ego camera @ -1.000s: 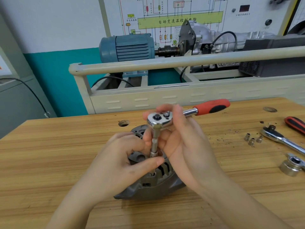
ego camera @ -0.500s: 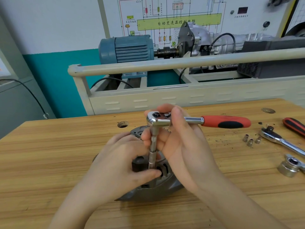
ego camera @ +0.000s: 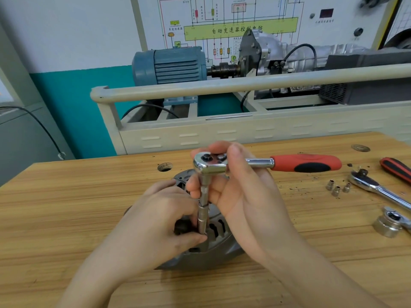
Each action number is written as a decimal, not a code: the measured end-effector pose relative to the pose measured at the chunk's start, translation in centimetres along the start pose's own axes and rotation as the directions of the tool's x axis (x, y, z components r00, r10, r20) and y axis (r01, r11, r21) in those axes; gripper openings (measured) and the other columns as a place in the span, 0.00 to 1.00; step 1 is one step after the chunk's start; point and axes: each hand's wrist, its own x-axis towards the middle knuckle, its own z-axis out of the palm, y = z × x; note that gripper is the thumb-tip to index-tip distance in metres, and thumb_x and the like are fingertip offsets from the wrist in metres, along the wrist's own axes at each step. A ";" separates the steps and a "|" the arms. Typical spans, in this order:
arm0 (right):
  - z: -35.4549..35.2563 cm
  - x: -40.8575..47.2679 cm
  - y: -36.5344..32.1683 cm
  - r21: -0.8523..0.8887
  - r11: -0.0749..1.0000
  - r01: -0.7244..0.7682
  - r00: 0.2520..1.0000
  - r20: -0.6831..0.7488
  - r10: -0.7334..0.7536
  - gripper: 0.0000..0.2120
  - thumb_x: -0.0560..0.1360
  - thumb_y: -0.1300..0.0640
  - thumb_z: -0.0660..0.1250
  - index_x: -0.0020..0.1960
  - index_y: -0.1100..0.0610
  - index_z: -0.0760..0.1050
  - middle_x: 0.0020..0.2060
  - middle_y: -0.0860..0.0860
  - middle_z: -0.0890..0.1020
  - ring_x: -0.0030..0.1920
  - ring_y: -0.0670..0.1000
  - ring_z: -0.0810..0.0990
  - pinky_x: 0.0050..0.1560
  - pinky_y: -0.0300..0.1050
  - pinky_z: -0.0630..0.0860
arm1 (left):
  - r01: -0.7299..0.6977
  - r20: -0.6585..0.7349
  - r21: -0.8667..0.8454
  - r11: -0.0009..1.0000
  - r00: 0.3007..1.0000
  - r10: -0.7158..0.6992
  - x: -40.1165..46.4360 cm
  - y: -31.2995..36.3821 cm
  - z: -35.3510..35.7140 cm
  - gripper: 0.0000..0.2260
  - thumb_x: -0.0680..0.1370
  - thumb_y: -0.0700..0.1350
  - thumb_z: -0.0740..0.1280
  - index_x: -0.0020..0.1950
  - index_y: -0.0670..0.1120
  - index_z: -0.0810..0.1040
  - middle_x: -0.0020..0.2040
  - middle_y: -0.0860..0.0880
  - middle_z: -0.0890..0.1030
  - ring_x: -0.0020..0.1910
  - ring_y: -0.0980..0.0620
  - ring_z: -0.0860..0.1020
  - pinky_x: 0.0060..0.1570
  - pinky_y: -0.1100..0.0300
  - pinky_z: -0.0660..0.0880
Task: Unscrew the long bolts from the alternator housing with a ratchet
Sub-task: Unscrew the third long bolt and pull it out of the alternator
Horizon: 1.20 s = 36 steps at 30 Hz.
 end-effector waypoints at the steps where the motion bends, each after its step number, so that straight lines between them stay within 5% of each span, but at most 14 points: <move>1: 0.0 0.0 0.0 0.003 1.000 0.003 1.000 0.001 -0.003 0.10 0.71 0.46 0.65 0.44 0.51 0.80 0.42 0.51 0.82 0.38 0.50 0.81 0.41 0.43 0.77 | 0.001 0.002 -0.001 1.000 1.000 -0.001 0.0 -0.1 0.0 0.08 0.67 0.57 0.68 0.38 0.54 0.80 0.40 0.61 0.79 0.51 0.67 0.69 0.62 0.76 0.48; 8: 0.2 0.0 -0.1 -0.044 0.998 0.052 0.998 0.028 -0.051 0.09 0.69 0.47 0.66 0.45 0.51 0.79 0.43 0.50 0.82 0.39 0.51 0.81 0.42 0.43 0.78 | -0.003 -0.036 -0.012 1.000 0.999 0.003 0.0 0.0 0.1 0.08 0.68 0.57 0.69 0.38 0.54 0.80 0.42 0.60 0.79 0.51 0.65 0.70 0.60 0.75 0.53; 14: 0.3 -0.1 0.0 -0.026 0.999 0.033 0.999 0.036 -0.032 0.11 0.70 0.47 0.66 0.47 0.52 0.78 0.44 0.50 0.82 0.41 0.51 0.82 0.41 0.42 0.77 | 0.027 0.013 -0.287 0.958 1.000 -0.025 0.0 0.1 -0.7 0.21 0.68 0.63 0.60 0.43 0.47 0.81 0.45 0.52 0.80 0.50 0.56 0.75 0.53 0.58 0.70; 18: 0.4 -0.2 0.1 0.036 0.999 -0.031 1.000 0.002 0.031 0.13 0.70 0.46 0.66 0.46 0.54 0.78 0.42 0.53 0.82 0.35 0.50 0.81 0.37 0.41 0.77 | 0.057 -0.073 -0.280 0.958 0.994 -0.080 0.1 0.4 -0.4 0.22 0.65 0.63 0.62 0.40 0.44 0.81 0.40 0.50 0.81 0.42 0.56 0.77 0.50 0.66 0.70; 20: 0.7 -0.5 0.3 -0.051 0.997 0.058 0.998 -0.004 -0.058 0.12 0.70 0.46 0.67 0.47 0.53 0.78 0.42 0.52 0.82 0.36 0.50 0.80 0.38 0.42 0.78 | 0.068 -0.099 -0.278 0.958 0.990 -0.099 0.2 0.8 -0.2 0.20 0.64 0.62 0.63 0.38 0.45 0.79 0.40 0.53 0.80 0.40 0.59 0.77 0.45 0.72 0.67; 24: 1.5 -1.2 0.7 -0.307 0.916 0.258 0.962 -0.001 -0.272 0.10 0.70 0.46 0.67 0.47 0.51 0.80 0.48 0.45 0.80 0.47 0.50 0.81 0.48 0.41 0.77 | 0.097 -0.132 -0.310 0.946 0.981 -0.144 0.2 0.9 -0.1 0.20 0.64 0.63 0.62 0.38 0.47 0.80 0.38 0.56 0.80 0.39 0.62 0.77 0.40 0.69 0.70; 27: 1.2 -1.0 0.3 -0.219 0.966 0.140 0.987 -0.052 -0.154 0.07 0.68 0.46 0.70 0.45 0.46 0.80 0.45 0.46 0.82 0.48 0.50 0.81 0.49 0.42 0.76 | 0.113 -0.088 -0.277 0.954 0.986 -0.143 0.3 0.7 -0.2 0.23 0.64 0.65 0.60 0.39 0.47 0.80 0.39 0.52 0.81 0.42 0.59 0.77 0.49 0.62 0.72; 31: 0.8 -0.6 -0.1 0.091 0.994 -0.065 0.995 -0.066 0.071 0.13 0.68 0.48 0.65 0.48 0.54 0.78 0.42 0.53 0.84 0.40 0.50 0.83 0.40 0.39 0.78 | 0.068 0.002 -0.287 0.956 0.998 -0.070 0.2 0.4 -0.5 0.22 0.67 0.64 0.60 0.42 0.48 0.82 0.43 0.52 0.81 0.48 0.57 0.76 0.55 0.59 0.70; 33: 0.8 -0.5 -0.2 0.140 0.986 -0.095 0.992 -0.065 0.104 0.15 0.68 0.47 0.63 0.48 0.56 0.77 0.42 0.55 0.84 0.37 0.49 0.82 0.37 0.39 0.77 | 0.084 -0.040 -0.330 0.940 0.994 -0.102 0.1 0.6 -0.4 0.21 0.66 0.64 0.61 0.41 0.48 0.82 0.44 0.54 0.81 0.49 0.59 0.75 0.58 0.66 0.66; 36: 1.0 -0.7 -0.2 0.077 0.997 -0.028 0.994 -0.100 0.035 0.11 0.68 0.46 0.68 0.45 0.53 0.77 0.43 0.54 0.84 0.39 0.51 0.82 0.39 0.41 0.78 | 0.132 -0.146 -0.332 0.934 0.971 -0.190 0.2 0.9 0.0 0.19 0.62 0.64 0.63 0.33 0.49 0.80 0.42 0.56 0.79 0.47 0.62 0.75 0.57 0.61 0.66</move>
